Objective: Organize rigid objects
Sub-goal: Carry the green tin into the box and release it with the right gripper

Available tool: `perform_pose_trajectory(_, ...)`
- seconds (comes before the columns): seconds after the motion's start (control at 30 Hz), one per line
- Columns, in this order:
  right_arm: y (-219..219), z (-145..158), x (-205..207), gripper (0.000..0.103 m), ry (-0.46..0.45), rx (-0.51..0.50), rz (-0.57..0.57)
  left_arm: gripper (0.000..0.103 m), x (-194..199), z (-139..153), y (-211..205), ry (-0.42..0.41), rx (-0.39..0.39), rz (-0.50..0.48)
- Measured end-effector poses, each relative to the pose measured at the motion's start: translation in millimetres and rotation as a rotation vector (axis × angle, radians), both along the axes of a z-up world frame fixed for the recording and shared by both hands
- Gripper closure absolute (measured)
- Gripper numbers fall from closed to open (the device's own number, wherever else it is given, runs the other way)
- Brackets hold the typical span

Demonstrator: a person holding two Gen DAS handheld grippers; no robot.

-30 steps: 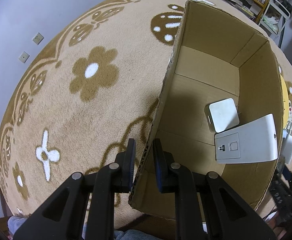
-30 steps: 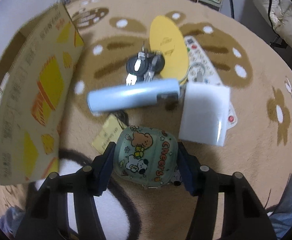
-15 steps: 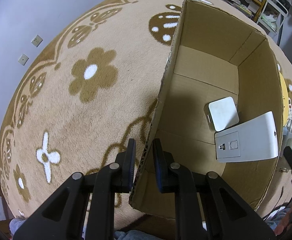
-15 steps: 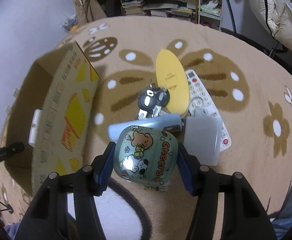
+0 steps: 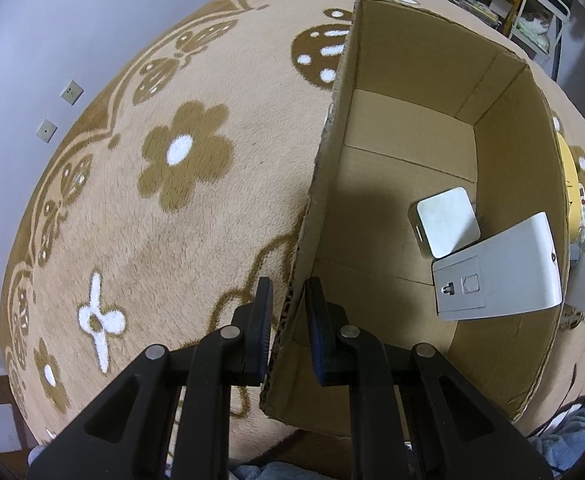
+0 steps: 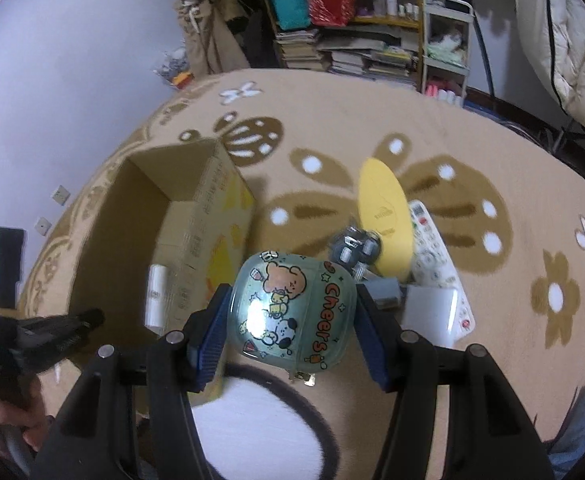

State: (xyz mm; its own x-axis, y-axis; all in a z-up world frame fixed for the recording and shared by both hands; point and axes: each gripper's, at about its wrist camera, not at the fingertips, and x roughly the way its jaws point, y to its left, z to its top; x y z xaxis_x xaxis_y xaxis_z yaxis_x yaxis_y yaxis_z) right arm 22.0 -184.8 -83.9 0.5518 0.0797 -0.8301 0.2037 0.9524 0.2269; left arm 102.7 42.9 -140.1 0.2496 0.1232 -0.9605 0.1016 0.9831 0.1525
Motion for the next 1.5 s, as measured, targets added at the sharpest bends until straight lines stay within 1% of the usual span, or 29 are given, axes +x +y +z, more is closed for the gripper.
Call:
perform_pose_trajectory(0.27,33,36,28,0.040,-0.072,-0.041,0.067,0.088,1,0,3,0.001,-0.015,0.009)
perform_pose_trajectory(0.47,52,57,46,0.040,-0.131,-0.052,0.108,0.088,3,-1,5,0.003,-0.028,0.014)
perform_pose_trajectory(0.63,64,76,58,0.040,-0.181,-0.043,0.128,0.088,3,-2,5,0.004,-0.029,0.013)
perform_pose_trajectory(0.8,70,84,66,0.040,-0.217,-0.006,0.139,0.088,3,-3,5,0.004,-0.030,0.011)
perform_pose_trajectory(0.9,72,80,71,0.040,-0.222,0.018,0.142,0.088,3,-3,5,0.005,-0.032,0.014)
perform_pose_trajectory(1.0,75,69,75,0.040,-0.215,0.039,0.153,0.088,3,-3,5,0.006,-0.033,0.014)
perform_pose_trajectory(1.3,81,23,90,0.040,-0.144,0.049,0.188,0.088,3,-3,5,0.006,-0.031,0.013)
perform_pose_trajectory(1.37,82,15,92,0.040,-0.124,0.041,0.185,0.088,3,-3,5,0.006,-0.032,0.014)
perform_pose_trajectory(1.5,88,-4,99,0.040,-0.068,-0.015,0.190,0.088,3,-3,5,0.007,-0.033,0.014)
